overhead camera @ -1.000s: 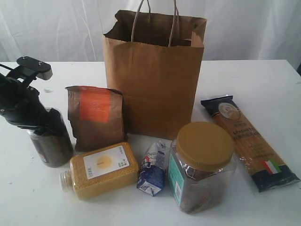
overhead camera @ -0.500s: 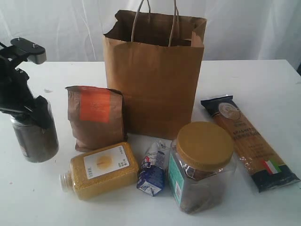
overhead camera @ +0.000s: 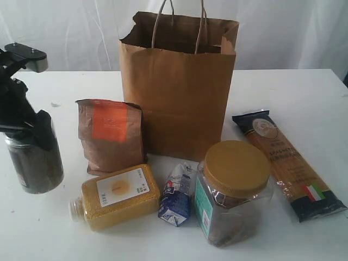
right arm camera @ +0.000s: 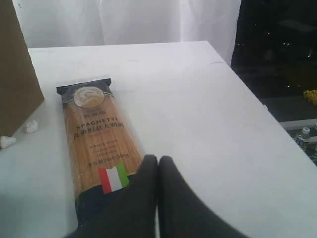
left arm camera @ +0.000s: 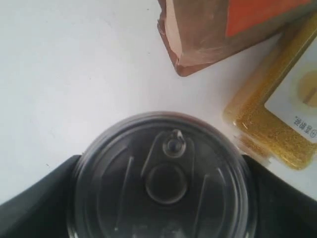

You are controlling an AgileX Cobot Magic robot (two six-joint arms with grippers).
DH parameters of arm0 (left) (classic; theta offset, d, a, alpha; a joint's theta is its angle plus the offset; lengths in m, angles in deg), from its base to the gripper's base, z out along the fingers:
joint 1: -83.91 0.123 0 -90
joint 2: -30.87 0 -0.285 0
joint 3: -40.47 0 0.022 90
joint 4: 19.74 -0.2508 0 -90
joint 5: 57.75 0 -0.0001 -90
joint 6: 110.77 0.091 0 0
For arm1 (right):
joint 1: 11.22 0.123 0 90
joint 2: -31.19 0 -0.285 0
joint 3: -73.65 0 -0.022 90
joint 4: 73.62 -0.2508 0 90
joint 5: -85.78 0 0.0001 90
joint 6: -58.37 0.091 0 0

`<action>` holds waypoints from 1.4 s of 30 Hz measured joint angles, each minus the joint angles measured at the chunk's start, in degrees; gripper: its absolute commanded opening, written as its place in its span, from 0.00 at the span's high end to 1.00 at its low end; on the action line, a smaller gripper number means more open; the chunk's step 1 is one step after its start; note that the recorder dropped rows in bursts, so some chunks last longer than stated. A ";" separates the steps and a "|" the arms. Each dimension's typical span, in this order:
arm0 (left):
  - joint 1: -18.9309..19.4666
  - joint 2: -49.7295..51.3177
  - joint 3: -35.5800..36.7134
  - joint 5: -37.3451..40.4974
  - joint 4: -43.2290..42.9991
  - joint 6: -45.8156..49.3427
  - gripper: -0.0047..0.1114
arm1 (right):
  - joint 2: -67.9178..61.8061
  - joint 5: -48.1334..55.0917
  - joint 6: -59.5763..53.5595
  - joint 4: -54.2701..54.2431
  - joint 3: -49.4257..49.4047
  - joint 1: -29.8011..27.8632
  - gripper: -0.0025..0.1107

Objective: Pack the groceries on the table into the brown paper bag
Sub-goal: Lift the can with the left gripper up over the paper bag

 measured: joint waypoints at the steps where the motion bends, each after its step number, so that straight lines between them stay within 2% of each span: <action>1: 0.00 0.00 0.00 0.25 0.00 -0.17 0.96 | 0.00 0.00 0.00 0.00 0.00 0.00 0.98; 9: 0.00 -1.09 -2.47 4.99 0.00 -1.54 0.96 | 0.00 0.00 0.00 0.00 0.00 0.00 0.98; 15: 0.00 -4.10 -6.75 3.49 1.87 -2.00 0.96 | 0.00 0.00 0.00 0.00 0.00 0.00 0.98; 18: 0.00 -4.99 -10.80 0.72 7.19 -2.00 0.96 | 0.00 0.00 0.00 0.00 0.00 0.00 0.98; 24: 0.00 -5.27 -17.87 -5.80 26.03 5.19 0.96 | 0.00 0.00 0.00 0.00 0.00 0.00 0.98; 33: -0.32 -5.36 -22.13 -11.18 61.02 35.24 0.96 | 0.00 0.00 0.00 0.00 0.00 0.00 0.98; 37: -0.47 -4.25 -22.13 -11.48 70.37 47.15 0.96 | 0.00 0.00 0.00 0.00 0.00 0.00 0.98; 42: -0.70 -1.04 -22.13 -10.17 79.31 54.41 0.96 | 0.00 0.00 0.00 0.00 0.00 0.00 0.98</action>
